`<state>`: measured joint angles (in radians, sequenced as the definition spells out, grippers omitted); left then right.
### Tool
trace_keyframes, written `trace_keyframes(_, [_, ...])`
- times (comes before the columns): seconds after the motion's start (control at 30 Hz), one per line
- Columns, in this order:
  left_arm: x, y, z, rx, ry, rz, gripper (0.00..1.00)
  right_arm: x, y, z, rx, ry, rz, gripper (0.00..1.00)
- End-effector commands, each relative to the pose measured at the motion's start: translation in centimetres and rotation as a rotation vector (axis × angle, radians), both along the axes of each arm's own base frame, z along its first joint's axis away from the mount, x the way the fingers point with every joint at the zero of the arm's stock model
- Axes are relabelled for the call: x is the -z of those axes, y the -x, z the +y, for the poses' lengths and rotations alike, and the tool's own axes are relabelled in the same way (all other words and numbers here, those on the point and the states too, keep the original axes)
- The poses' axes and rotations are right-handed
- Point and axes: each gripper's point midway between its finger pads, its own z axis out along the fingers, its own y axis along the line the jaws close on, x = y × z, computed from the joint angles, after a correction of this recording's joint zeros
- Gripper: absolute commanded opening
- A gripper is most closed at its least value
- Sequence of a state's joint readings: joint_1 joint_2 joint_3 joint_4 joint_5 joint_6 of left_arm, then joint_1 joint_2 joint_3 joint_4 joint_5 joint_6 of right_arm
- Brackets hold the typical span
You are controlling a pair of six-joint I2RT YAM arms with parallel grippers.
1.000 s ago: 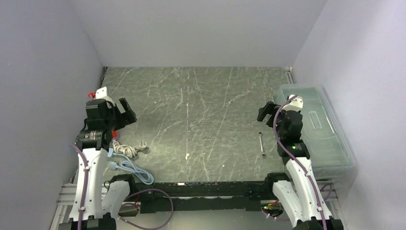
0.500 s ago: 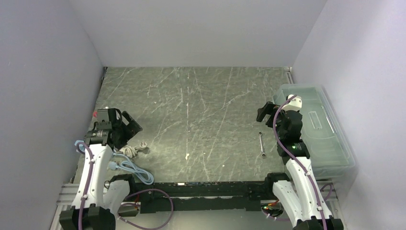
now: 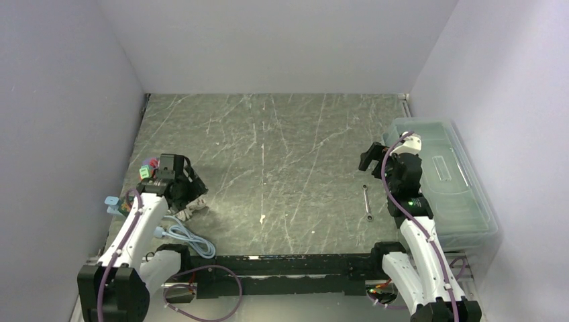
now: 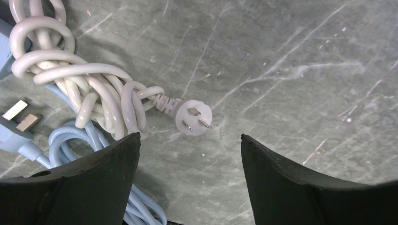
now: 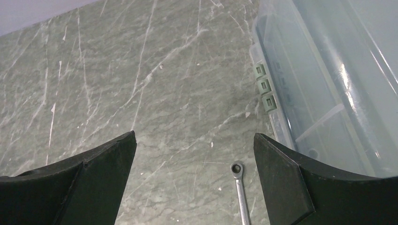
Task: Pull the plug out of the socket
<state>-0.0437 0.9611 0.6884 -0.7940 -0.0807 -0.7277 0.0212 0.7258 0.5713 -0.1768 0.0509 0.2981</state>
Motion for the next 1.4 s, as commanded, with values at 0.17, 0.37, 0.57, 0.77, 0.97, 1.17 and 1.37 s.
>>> trace_keyframes(0.17, [2.0,-1.3,0.4,0.02,-0.097,0.019,0.72,-2.5,-0.6,-0.3,0.02,-0.005,-0.062,1.0])
trace_keyframes(0.37, [3.1,-1.7,0.0,0.031,-0.095,0.04,0.68,-2.5,-0.6,-0.3,0.017,-0.006,-0.061,1.0])
trace_keyframes(0.57, [4.0,-1.6,-0.4,0.057,-0.098,0.072,0.67,-2.3,-0.6,-0.2,0.015,-0.006,-0.056,1.0])
trace_keyframes(0.77, [4.7,-1.4,-0.5,0.075,-0.112,0.101,0.64,-2.2,-0.7,-0.2,0.014,-0.007,-0.052,1.0])
trace_keyframes(0.97, [5.1,-1.4,-1.0,0.097,-0.111,0.116,0.58,-2.2,-0.7,-0.2,0.014,-0.008,-0.051,1.0])
trace_keyframes(1.17, [5.4,-1.3,-1.2,0.11,-0.114,0.128,0.48,-2.2,-0.7,-0.2,0.015,-0.01,-0.05,1.0])
trace_keyframes(1.37, [5.2,-1.5,-1.7,0.123,-0.099,0.125,0.27,-2.2,-0.7,-0.1,0.013,-0.012,-0.051,1.0])
